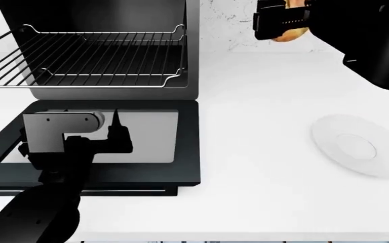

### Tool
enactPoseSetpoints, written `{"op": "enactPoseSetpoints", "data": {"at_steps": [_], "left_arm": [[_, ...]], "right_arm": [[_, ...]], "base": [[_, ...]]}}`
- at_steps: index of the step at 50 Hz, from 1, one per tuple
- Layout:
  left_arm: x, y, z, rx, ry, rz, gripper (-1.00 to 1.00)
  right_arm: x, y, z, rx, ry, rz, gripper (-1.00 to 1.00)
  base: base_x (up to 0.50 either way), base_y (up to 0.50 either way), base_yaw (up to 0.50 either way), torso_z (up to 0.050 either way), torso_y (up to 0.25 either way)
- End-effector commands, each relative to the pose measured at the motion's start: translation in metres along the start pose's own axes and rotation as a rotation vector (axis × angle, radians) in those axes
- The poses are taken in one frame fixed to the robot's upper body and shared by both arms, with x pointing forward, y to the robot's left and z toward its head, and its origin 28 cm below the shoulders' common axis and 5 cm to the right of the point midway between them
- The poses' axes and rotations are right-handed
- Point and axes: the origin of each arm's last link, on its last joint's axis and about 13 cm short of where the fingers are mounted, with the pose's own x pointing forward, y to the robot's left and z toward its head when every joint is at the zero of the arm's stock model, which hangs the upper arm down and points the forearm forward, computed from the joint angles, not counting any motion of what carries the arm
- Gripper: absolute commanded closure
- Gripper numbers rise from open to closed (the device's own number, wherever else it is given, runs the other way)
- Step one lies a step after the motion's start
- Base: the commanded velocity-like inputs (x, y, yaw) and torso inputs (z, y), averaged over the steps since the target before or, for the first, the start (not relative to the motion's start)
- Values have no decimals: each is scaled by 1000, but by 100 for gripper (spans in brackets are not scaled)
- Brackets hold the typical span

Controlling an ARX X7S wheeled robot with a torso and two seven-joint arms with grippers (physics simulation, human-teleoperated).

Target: Place the bread on the top rack of the toaster oven.

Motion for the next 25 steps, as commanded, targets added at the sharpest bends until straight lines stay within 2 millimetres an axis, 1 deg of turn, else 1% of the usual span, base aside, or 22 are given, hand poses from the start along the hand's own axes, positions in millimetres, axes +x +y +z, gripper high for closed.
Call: {"op": "enactPoseSetpoints", "data": {"at_steps": [1, 9, 14, 25], "left_arm": [[1, 1, 1, -26, -13, 2, -100], [1, 2, 1, -26, -12, 5, -100], [1, 2, 1, -28, -10, 4, -100], [1, 2, 0, -29, -8, 5, -100]], "right_arm": [[3, 17, 21, 3, -68, 132, 100], [15, 29, 24, 38, -82, 221, 100], [20, 41, 23, 45, -84, 295, 100], [34, 54, 22, 75, -92, 395, 100]], "base": [[0, 0, 0, 0, 0], [0, 0, 0, 0, 0], [0, 0, 0, 0, 0], [0, 0, 0, 0, 0]]}}
